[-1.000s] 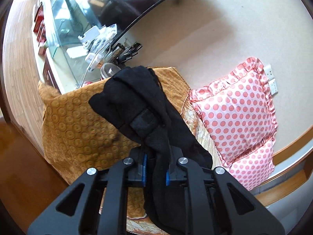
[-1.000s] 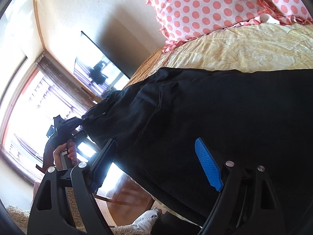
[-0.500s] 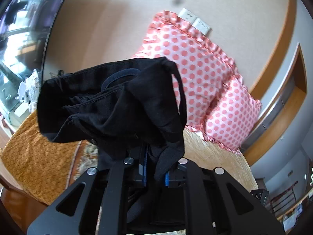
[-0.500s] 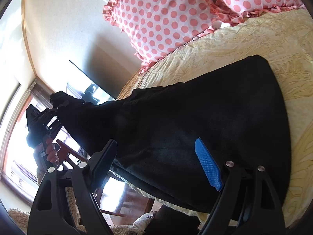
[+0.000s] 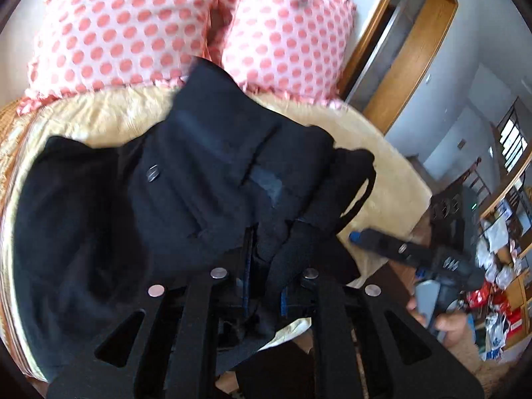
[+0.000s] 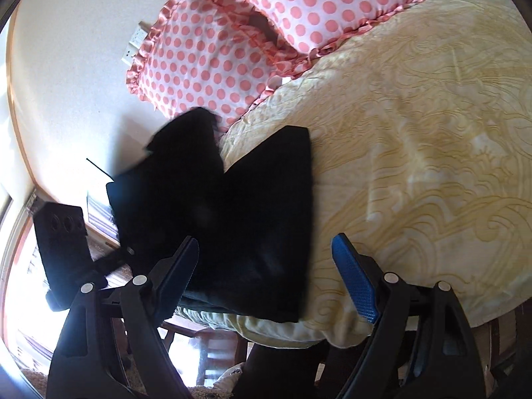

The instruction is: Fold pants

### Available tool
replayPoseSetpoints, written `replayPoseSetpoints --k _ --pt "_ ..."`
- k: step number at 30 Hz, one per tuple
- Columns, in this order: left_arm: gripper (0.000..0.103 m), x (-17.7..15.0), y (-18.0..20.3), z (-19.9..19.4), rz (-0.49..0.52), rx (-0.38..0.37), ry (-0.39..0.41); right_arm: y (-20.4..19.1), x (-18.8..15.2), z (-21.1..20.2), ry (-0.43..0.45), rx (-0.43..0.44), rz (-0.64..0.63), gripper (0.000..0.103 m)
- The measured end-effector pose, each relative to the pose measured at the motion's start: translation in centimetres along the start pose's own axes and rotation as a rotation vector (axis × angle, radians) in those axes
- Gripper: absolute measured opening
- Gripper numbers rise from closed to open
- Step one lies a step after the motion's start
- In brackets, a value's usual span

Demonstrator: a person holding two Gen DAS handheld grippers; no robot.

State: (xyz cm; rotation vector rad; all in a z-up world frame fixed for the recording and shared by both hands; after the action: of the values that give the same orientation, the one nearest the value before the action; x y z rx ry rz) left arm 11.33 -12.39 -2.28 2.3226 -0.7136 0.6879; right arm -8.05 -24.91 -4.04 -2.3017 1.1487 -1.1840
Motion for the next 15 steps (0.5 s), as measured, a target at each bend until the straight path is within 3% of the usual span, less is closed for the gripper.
replayPoseSetpoints --k 2,5,11,15 --pt "0.011 -1.1 -0.7 2.0 -0.036 -0.016 -0.043 0.6 0.0 -0.7 0.018 -0.005 0.011 0.085" --pt "0.011 -1.0 -1.1 1.4 -0.048 -0.031 -0.003 1.3 0.1 -1.4 0.032 -0.01 0.027 0.085" --pt "0.011 1.0 -1.3 -1.8 -0.073 -0.074 0.111 1.5 0.2 -1.3 0.04 -0.007 0.042 0.085" --pt "0.011 1.5 1.5 -3.1 -0.03 -0.092 0.203 1.5 0.1 -1.4 0.043 -0.009 0.042 0.085"
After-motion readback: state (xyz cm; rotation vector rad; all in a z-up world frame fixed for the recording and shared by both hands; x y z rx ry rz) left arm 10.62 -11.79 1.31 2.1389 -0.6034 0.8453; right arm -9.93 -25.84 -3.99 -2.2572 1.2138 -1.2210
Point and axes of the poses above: each gripper's, at about its wrist camera, not at the fingertips, and z roughly the way its jaws point, y to its right, x to its top, the point moved 3 cm from there along z, roughly the way its jaws point, and after that the axes turned 8 degrees about -x, right-handed, at the moved point
